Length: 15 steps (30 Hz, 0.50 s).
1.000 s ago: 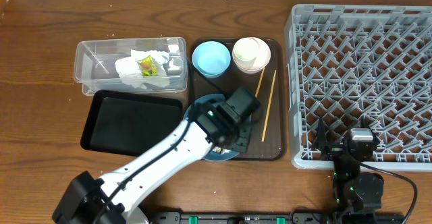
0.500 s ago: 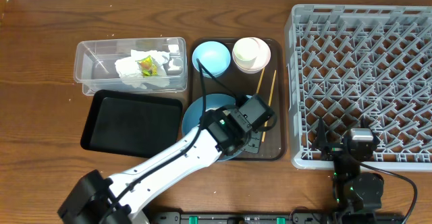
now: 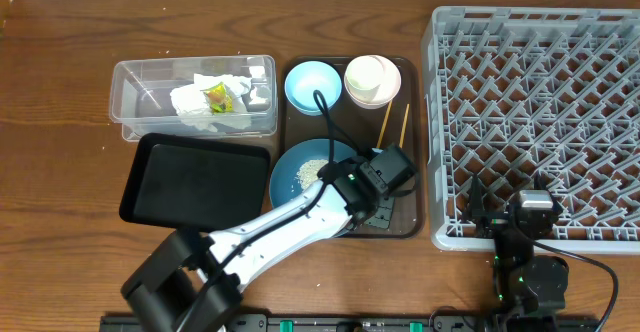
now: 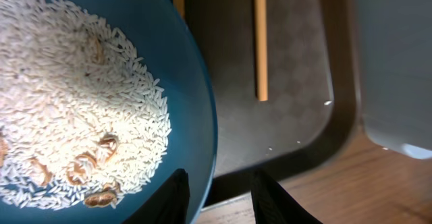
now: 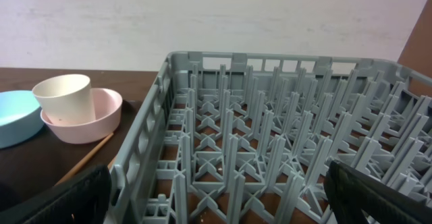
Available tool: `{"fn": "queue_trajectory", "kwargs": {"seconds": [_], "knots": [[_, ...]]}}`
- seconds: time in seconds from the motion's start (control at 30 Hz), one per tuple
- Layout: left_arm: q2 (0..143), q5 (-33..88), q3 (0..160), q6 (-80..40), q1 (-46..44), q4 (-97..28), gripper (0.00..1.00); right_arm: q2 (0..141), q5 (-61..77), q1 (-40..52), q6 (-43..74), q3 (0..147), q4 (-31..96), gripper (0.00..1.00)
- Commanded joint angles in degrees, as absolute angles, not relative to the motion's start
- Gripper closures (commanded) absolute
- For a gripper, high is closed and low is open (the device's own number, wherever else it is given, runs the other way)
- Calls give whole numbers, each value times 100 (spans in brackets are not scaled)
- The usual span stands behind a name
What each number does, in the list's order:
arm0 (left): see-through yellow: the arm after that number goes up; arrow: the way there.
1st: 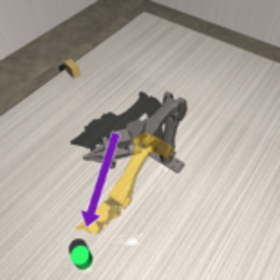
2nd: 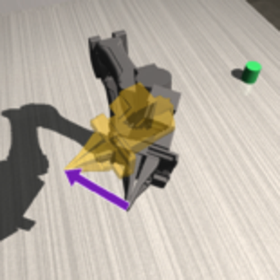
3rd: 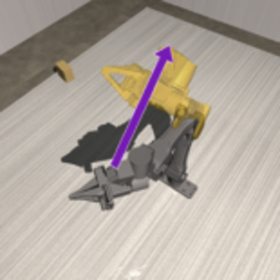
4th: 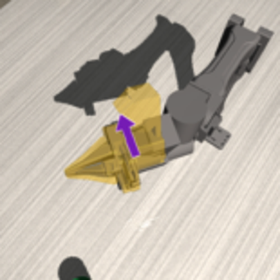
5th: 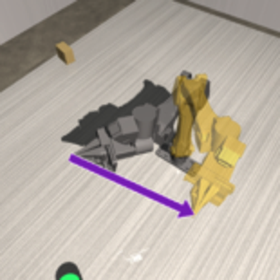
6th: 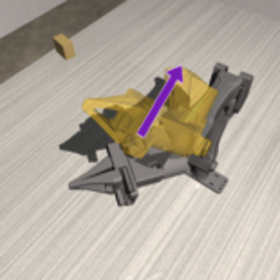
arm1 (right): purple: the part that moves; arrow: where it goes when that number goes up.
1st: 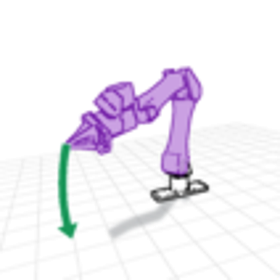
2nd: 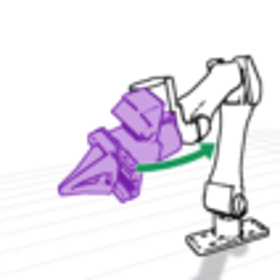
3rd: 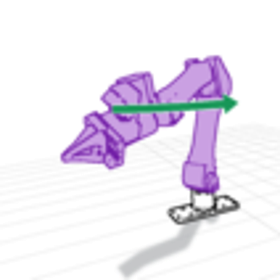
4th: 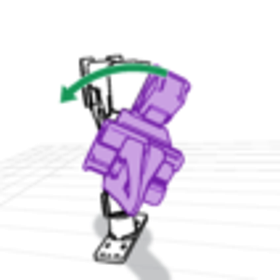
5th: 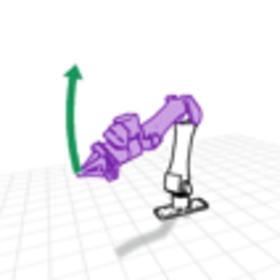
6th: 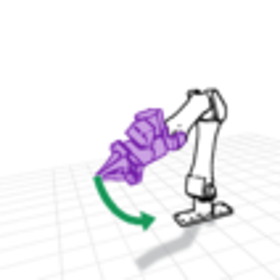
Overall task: Sort waste into correct bins and load items into the dishwasher rack
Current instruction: 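Move the left gripper to the blue plate's right rim, then grip the blue plate rim with the left gripper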
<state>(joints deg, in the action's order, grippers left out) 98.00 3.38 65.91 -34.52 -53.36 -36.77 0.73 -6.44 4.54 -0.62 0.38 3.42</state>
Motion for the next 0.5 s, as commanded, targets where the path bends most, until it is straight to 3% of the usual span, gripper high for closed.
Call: {"fn": "queue_trajectory", "kwargs": {"seconds": [0.0,0.47], "knots": [[9968,224,6584,-3481,-5345,-3651,66,71,-661,554,-30,32,362,1],[10300,178,6584,-3481,-5345,-3284,67,71,-661,554,-30,32,362,1]]}}
